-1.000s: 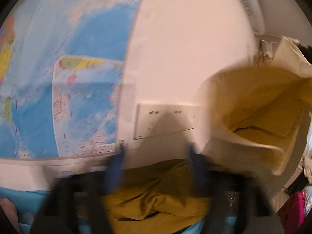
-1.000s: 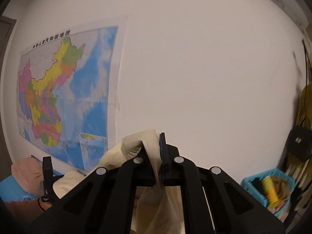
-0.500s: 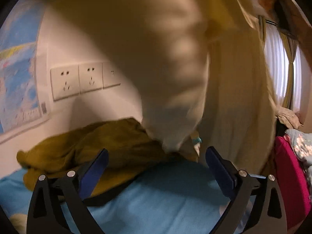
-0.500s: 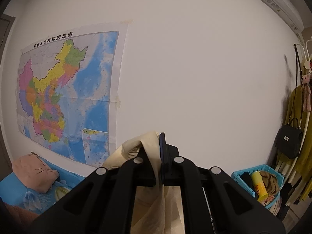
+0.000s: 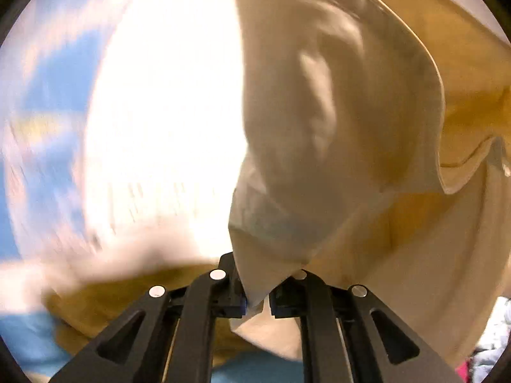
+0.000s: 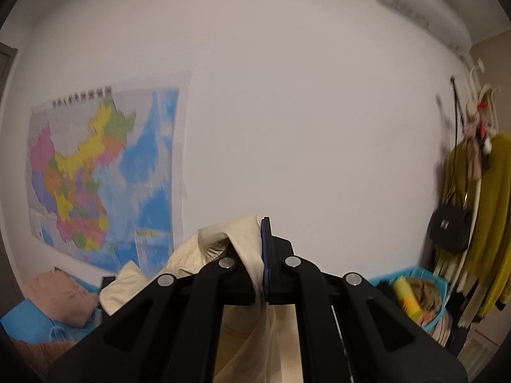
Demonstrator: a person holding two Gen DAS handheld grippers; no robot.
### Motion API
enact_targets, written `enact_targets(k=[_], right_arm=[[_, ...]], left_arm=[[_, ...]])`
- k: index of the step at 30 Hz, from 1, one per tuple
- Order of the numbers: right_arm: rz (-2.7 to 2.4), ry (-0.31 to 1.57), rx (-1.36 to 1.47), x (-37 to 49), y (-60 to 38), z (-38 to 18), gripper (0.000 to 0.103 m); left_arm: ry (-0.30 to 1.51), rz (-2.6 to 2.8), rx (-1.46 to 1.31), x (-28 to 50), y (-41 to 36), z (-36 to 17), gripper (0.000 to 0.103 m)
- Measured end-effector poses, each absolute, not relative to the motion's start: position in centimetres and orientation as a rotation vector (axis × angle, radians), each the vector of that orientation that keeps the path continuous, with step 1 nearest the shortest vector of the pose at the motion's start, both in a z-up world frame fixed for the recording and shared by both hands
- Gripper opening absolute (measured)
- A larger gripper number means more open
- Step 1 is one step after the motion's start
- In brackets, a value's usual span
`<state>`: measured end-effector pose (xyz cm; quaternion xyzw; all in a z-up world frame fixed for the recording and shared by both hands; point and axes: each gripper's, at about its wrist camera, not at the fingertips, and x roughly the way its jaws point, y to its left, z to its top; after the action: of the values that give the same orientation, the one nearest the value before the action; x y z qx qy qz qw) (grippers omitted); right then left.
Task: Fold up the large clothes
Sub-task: 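Lift the cream shirt with the right tool while the left tool grasps another edge, then hold the cream shirt up with both tools and shake it out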
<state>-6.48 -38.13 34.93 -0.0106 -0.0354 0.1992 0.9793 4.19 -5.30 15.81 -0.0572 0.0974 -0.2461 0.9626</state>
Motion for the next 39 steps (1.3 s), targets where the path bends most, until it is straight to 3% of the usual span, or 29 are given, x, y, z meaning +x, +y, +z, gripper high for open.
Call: enact_targets(k=[7,12,28,34,39], right_arm=[[0.47,-0.16,0.017,-12.9,-40.4,37.1,0.003],[0.556,-0.125,0.027,-14.9,-39.7,35.5,0.003],[1.066,-0.113,0.056,-21.6,-30.6,31.2,0.003],[1.142,0.115,0.127,-11.8,-24.4,27.1,0.004],[1.112,0.409,0.196,0.0,-17.1,19.5,0.004]], left_arm=[[-0.01,-0.382,-0.044,-6.3,-1.0,26.0,0.007],[-0.067,-0.246,0.04,-15.3,1.4,30.0,0.007],[-0.019,0.255,0.241,-36.7,6.1,30.4,0.007],[0.159,0.341,0.21,-30.7,9.9,27.7,0.007],[0.424,0.354,0.092,-19.7,16.4,19.8,0.007]])
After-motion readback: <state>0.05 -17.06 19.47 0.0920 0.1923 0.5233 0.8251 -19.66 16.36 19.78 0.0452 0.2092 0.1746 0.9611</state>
